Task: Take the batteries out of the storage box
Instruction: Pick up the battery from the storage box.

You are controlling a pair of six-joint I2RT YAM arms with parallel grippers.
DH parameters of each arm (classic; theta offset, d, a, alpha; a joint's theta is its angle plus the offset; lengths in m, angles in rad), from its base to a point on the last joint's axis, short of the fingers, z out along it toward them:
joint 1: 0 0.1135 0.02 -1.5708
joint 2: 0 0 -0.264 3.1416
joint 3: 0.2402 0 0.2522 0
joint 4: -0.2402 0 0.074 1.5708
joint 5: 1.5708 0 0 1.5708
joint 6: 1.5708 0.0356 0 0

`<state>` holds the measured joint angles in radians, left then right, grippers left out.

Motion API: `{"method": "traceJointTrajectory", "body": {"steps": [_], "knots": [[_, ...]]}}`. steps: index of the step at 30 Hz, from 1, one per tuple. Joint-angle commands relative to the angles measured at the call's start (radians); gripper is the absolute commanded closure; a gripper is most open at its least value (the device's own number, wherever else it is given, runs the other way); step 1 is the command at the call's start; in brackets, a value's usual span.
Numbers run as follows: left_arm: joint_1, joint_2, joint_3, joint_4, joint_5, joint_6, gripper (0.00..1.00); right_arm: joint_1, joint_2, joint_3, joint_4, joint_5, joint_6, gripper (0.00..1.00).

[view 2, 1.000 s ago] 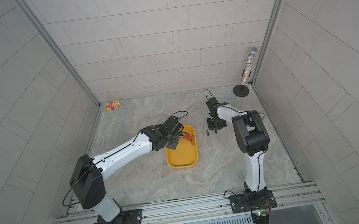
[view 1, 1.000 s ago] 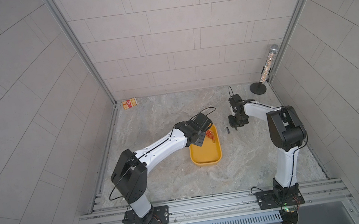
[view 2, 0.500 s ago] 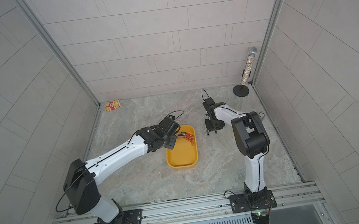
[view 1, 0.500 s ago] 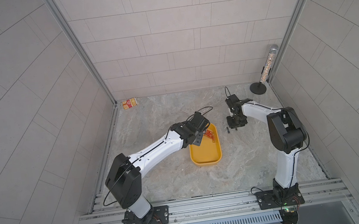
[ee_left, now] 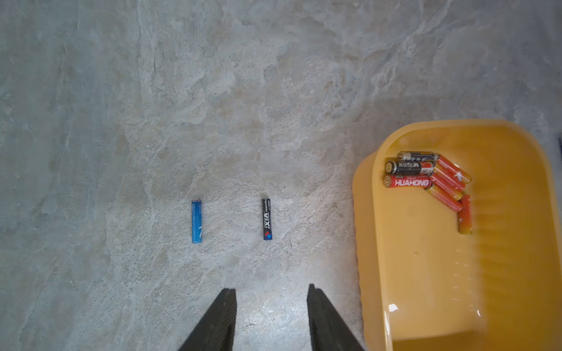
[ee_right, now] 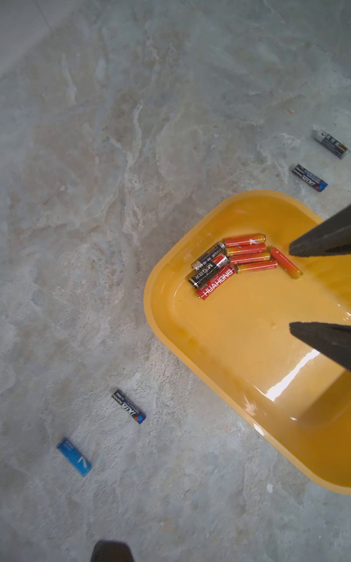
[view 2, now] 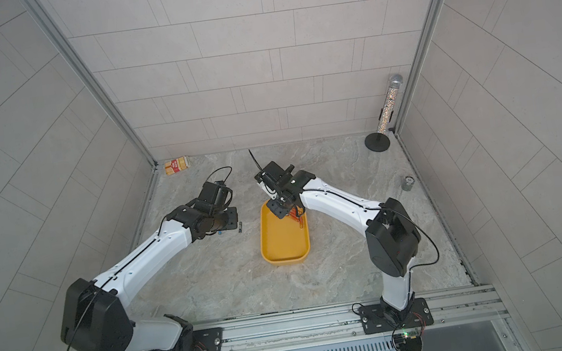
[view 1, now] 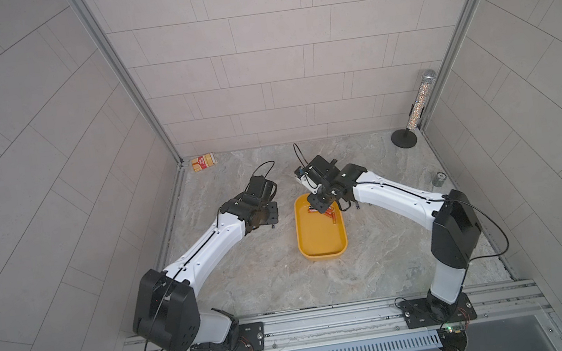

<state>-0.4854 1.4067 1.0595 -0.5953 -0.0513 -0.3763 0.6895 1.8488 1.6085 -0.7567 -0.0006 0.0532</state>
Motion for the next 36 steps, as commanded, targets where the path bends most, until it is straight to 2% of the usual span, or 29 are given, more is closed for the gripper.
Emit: {"method": "traceJointTrajectory", "body": {"steps": [1,12,36], "knots": [[0.001,-0.031,-0.01,-0.007,0.044,0.012,0.54,-0.017,0.116,0.075,-0.15,0.078,-0.022,0.63],[0.002,-0.078,-0.059,-0.007,0.033,0.013,0.53,-0.048,0.272,0.136,-0.203,0.093,-0.02,0.66],[0.003,-0.063,-0.062,-0.011,0.007,-0.004,0.52,-0.054,0.407,0.166,-0.204,0.015,-0.005,0.82]]}}
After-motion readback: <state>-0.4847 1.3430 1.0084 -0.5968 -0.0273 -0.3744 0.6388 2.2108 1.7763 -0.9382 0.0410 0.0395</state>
